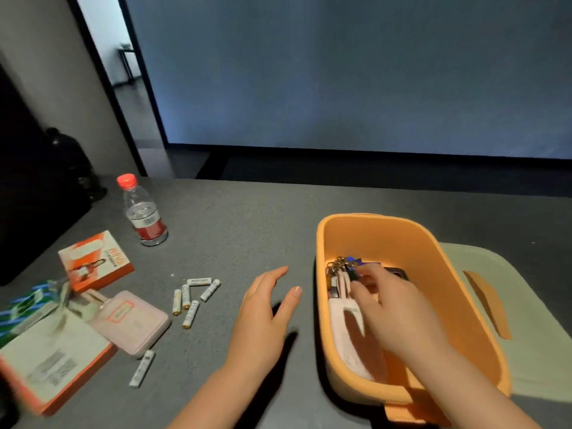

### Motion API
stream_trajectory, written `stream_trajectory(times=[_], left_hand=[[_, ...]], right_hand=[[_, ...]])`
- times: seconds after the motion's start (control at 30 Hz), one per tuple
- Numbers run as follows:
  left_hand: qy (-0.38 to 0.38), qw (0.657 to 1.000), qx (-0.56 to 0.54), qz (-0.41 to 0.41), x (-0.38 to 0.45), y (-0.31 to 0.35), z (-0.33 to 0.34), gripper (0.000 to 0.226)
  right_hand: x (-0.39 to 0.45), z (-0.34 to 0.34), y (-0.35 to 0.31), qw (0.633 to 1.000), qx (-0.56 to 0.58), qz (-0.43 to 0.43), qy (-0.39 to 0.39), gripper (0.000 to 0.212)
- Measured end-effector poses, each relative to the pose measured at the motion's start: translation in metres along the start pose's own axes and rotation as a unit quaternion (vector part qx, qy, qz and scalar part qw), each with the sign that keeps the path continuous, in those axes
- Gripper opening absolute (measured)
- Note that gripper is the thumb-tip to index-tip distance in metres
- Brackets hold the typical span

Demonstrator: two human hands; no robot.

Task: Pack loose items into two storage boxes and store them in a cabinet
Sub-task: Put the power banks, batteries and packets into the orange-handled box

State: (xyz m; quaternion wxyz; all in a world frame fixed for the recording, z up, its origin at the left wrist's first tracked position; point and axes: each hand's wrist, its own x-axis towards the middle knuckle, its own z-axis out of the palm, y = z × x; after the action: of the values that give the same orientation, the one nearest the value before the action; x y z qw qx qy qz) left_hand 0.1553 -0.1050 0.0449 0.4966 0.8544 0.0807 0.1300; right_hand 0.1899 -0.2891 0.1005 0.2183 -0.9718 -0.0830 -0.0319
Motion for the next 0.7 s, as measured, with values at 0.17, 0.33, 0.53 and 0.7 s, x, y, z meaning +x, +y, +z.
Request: stream_trajectory(times=[0.17, 0.33, 0.53, 0.7], left_hand=[[0.110, 0.993, 0.021, -0.032, -0.016, -0.032, -0.050, 0.025], [0.170, 0.982, 0.050, -0.069, -0.052, -0.067, -0.099, 0.022], [0.251, 0.954, 0.089, -0.141, -0.080, -0.108, -0.159, 0.024], [0.295, 0.914, 0.194, -0.199, -0.089, -0.138, -0.205, 0.038]], right_hand=[[0.000, 0.011, -0.071, 0.987, 0.042, -0.150, 0.046, 0.031], [-0.011, 0.066, -0.131, 0.970, 0.078, -0.228, -0.026, 0.030], [-0.021, 0.126, -0.178, 0.951, 0.064, -0.269, -0.135, 0.033], [-0.013, 0.163, -0.212, 0.940, 0.043, -0.286, -0.184, 0.042]])
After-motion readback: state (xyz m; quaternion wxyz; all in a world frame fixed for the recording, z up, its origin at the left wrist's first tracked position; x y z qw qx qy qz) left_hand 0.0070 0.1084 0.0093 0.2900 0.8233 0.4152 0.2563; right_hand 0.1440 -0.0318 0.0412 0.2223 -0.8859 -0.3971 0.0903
